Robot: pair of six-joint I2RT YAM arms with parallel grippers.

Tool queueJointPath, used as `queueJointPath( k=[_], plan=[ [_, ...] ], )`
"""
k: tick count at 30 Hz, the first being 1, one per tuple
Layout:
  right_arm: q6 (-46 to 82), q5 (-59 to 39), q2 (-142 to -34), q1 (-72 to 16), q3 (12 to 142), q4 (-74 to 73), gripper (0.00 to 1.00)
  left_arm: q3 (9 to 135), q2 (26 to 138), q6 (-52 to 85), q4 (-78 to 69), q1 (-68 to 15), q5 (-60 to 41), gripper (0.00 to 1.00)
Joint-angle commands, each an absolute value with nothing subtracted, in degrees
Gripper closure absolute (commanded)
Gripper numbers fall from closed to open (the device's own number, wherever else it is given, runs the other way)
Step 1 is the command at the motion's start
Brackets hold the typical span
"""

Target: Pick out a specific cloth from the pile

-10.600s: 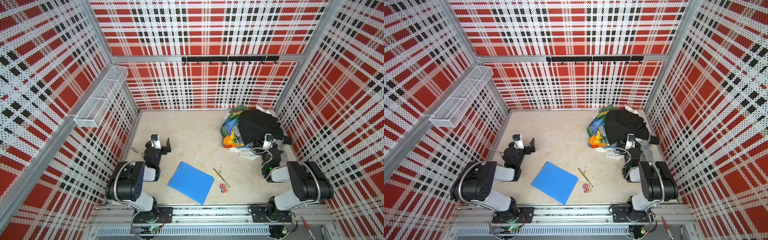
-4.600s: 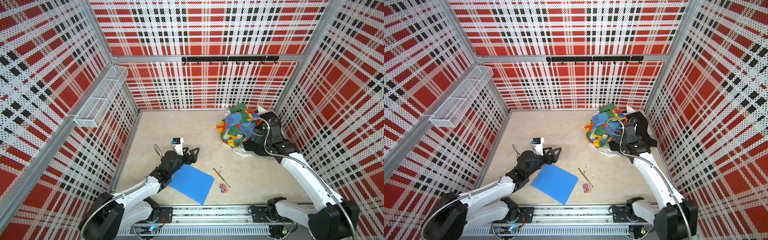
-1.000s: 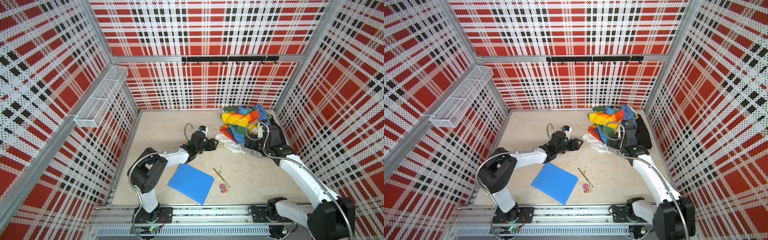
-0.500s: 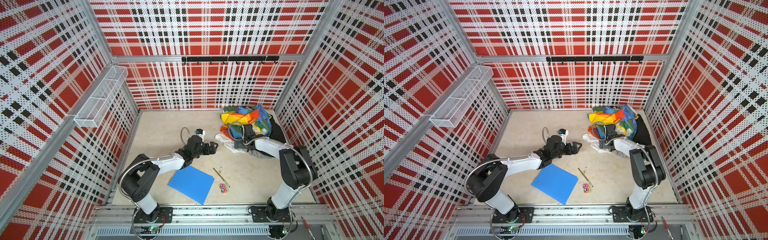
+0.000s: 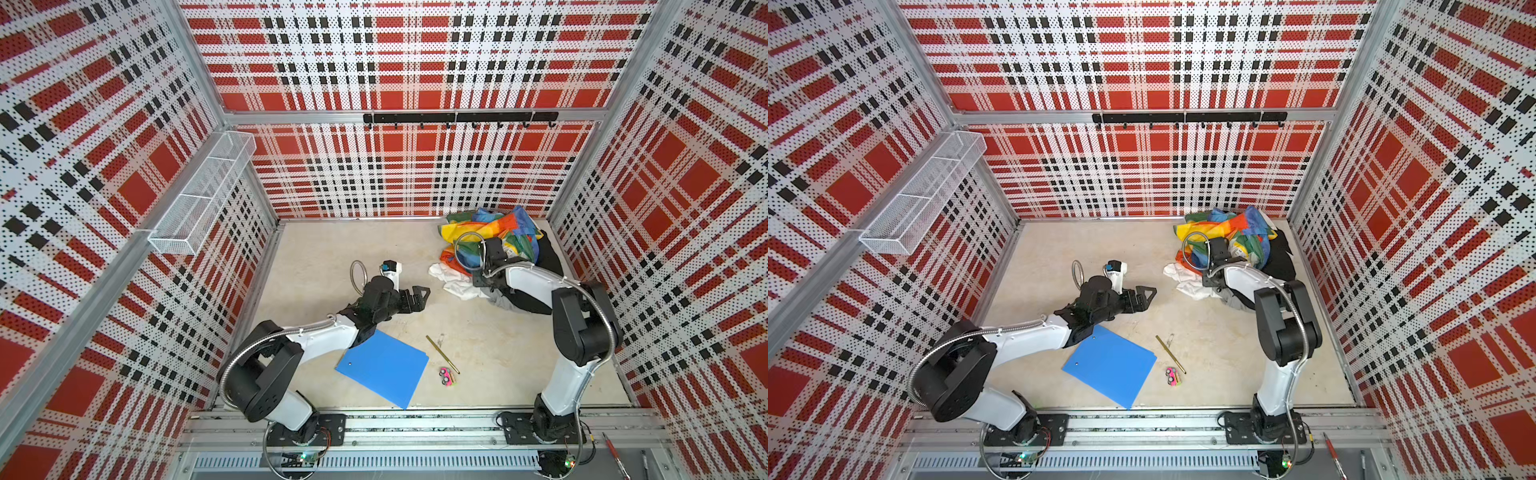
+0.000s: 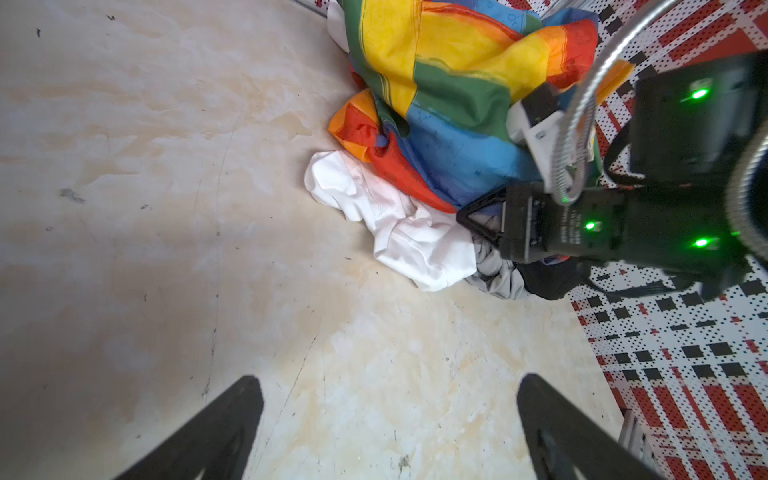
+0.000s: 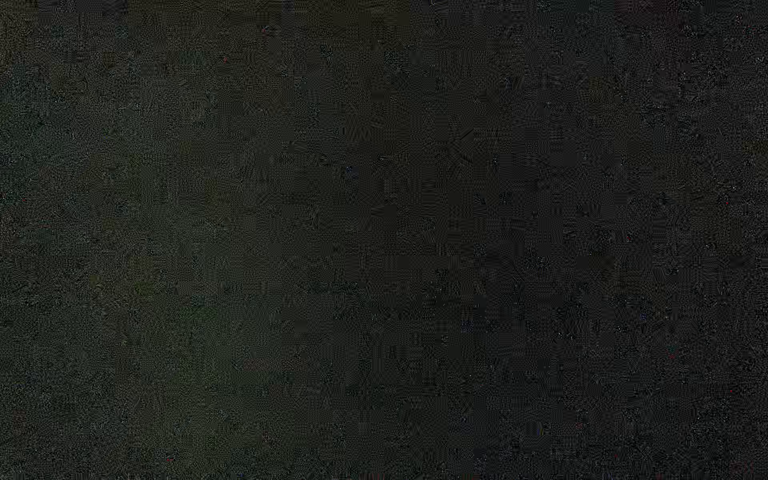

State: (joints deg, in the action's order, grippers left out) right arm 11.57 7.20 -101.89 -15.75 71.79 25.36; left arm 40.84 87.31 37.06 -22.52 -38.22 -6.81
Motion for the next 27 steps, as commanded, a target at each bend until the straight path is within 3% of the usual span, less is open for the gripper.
queueJointPath(
  k=[1, 6, 11, 18, 22, 27],
  plan=[
    [10.94, -4.31, -92.78, -14.61, 80.22, 21.11, 1.00, 40.09, 85.61, 37.16, -24.87, -37.88, -6.45, 0.01],
    [14.24, -10.45, -89.28, -5.69, 82.14, 22.76, 1.00, 39.22, 85.06, 36.89, -26.65, -38.61, -6.35, 0.01],
    [18.90, -10.42, -88.95, 4.80, 71.73, 21.49, 1.00, 36.59, 82.67, 35.46, -29.29, -40.60, -4.11, 0.01],
    [21.83, -8.31, -95.11, 7.03, 56.38, 13.35, 0.93, 35.95, 81.94, 34.77, -29.77, -40.78, -4.68, 0.01],
    [22.24, -9.49, -97.39, 6.94, 54.48, 10.82, 0.83, 35.04, 80.83, 34.00, -30.29, -41.31, -4.65, 0.01],
    [21.03, -7.79, -90.78, 6.69, 54.18, 11.61, 0.57, 32.74, 78.33, 33.18, -31.41, -41.31, -3.30, 0.01]
  ],
)
